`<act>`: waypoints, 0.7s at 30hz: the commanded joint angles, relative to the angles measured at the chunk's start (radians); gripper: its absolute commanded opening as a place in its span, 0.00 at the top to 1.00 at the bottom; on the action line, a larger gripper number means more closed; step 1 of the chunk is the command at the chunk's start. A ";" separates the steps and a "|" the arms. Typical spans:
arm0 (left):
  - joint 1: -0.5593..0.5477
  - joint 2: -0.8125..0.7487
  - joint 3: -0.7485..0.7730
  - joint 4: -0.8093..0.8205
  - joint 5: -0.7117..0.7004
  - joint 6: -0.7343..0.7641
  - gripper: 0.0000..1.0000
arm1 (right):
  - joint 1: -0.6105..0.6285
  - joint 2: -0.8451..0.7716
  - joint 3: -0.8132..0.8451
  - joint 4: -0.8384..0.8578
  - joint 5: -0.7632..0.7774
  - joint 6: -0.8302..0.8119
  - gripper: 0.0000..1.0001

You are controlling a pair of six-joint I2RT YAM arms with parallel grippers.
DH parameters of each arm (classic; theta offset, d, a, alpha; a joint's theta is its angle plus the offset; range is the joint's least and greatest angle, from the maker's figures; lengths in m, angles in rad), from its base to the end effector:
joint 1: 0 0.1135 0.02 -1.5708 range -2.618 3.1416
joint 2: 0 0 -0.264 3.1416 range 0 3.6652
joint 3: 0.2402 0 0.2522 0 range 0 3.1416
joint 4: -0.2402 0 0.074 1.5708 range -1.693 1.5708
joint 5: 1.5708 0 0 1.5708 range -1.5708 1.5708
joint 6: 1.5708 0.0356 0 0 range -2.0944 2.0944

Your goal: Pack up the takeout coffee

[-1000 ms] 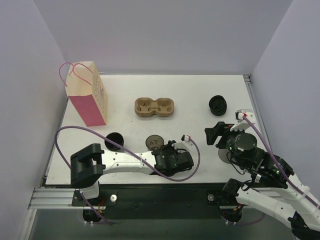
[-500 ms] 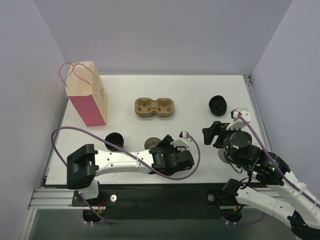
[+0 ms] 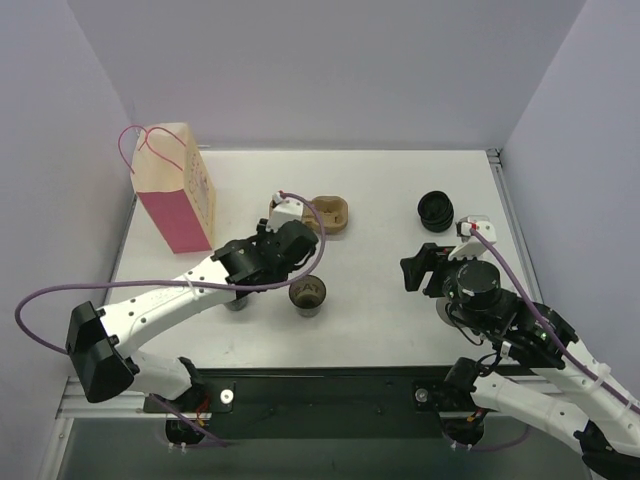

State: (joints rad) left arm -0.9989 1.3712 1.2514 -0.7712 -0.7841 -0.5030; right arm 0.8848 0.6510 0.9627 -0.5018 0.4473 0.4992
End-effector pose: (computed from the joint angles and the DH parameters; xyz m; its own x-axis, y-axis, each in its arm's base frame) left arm 0.1729 -0.2222 0.3254 -0.5399 0.2083 -0.8155 0.1082 0.9780 0.1781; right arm 0.0936 0.0900 0.3857 -0.3103 0.3024 -0.9013 -0.3190 0.8600 0.3984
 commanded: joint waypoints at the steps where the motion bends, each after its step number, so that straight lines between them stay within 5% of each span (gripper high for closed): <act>1: 0.133 -0.012 -0.091 -0.030 0.178 -0.016 0.58 | 0.000 0.006 -0.004 0.008 -0.004 0.002 0.36; 10: 0.253 0.127 -0.178 -0.011 0.313 -0.034 0.58 | 0.003 0.087 0.031 0.012 0.014 -0.010 0.36; 21: 0.361 0.178 -0.230 -0.059 0.244 -0.069 0.58 | 0.002 0.185 0.060 0.088 0.095 -0.063 0.36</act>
State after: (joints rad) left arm -0.6651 1.5566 1.0348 -0.7986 -0.4961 -0.5411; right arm 0.8848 0.7849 0.9718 -0.4816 0.4465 0.4850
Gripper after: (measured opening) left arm 0.417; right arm 0.637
